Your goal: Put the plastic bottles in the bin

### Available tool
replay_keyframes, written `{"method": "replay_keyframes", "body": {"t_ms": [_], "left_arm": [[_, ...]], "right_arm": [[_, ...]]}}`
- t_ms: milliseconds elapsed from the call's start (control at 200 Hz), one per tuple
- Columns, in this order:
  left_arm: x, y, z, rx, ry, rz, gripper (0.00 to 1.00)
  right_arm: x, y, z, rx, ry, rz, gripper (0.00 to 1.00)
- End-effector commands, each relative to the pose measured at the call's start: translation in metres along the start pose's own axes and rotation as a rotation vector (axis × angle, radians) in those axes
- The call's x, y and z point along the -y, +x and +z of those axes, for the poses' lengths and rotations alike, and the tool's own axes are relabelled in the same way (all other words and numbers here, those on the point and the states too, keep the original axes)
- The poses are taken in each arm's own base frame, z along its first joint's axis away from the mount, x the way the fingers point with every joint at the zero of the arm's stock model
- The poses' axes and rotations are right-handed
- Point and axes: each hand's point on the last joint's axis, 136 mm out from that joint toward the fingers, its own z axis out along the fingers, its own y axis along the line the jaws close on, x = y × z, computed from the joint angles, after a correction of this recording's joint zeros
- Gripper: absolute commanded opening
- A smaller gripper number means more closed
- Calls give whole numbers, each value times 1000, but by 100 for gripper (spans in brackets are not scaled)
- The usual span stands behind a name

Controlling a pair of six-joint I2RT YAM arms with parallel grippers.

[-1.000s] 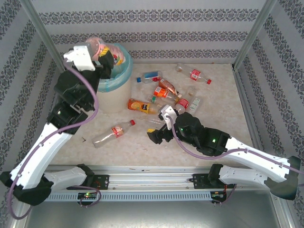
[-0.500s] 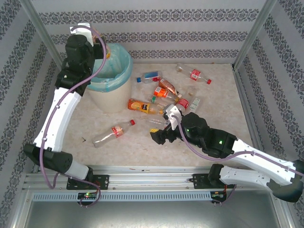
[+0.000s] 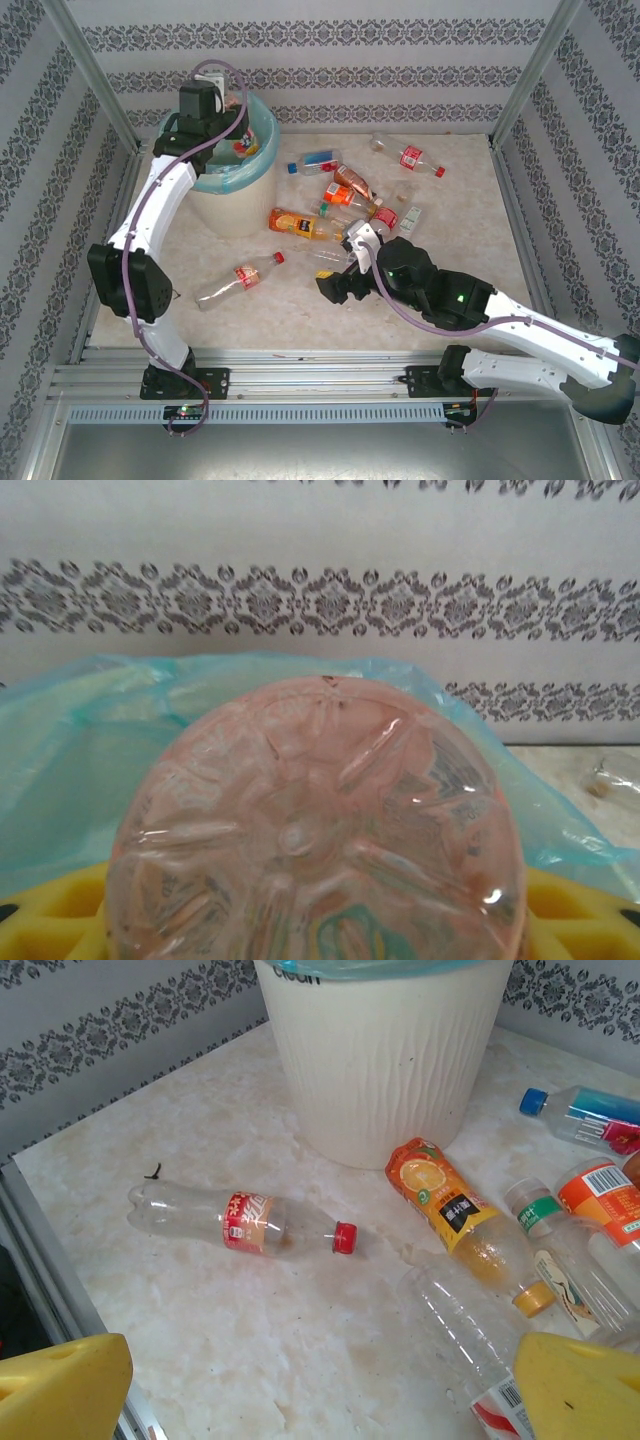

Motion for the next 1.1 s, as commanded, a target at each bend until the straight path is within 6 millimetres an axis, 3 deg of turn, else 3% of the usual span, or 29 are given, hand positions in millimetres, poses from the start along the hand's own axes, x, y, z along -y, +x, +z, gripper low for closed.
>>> {"method": "replay_keyframes", "body": {"t_ms": [0, 240, 495, 600, 699, 839, 984, 1094], "left_arm": [[6, -9, -9, 26, 42, -24, 71], [7, -30, -33, 87, 45, 9, 78], [8, -46, -58, 125, 57, 13, 77], [10, -53, -79, 146, 76, 7, 75], [11, -54, -112, 174, 91, -3, 73], [11, -20, -161, 176, 98, 54, 71], [0, 46, -203, 97, 56, 161, 71], [3, 101, -228, 14, 132, 248, 69]], "right_arm": [[6, -2, -1, -1, 30, 25, 97], [6, -3, 5, -9, 35, 19, 98], [-2, -4, 17, -34, 9, 16, 97], [-6, -3, 22, -50, -4, 18, 97], [-9, 2, 30, -90, -14, 27, 97], [-8, 12, 47, -157, 19, 93, 94], [-13, 17, 72, -160, 27, 271, 92], [-21, 21, 95, -206, 22, 372, 92]]}}
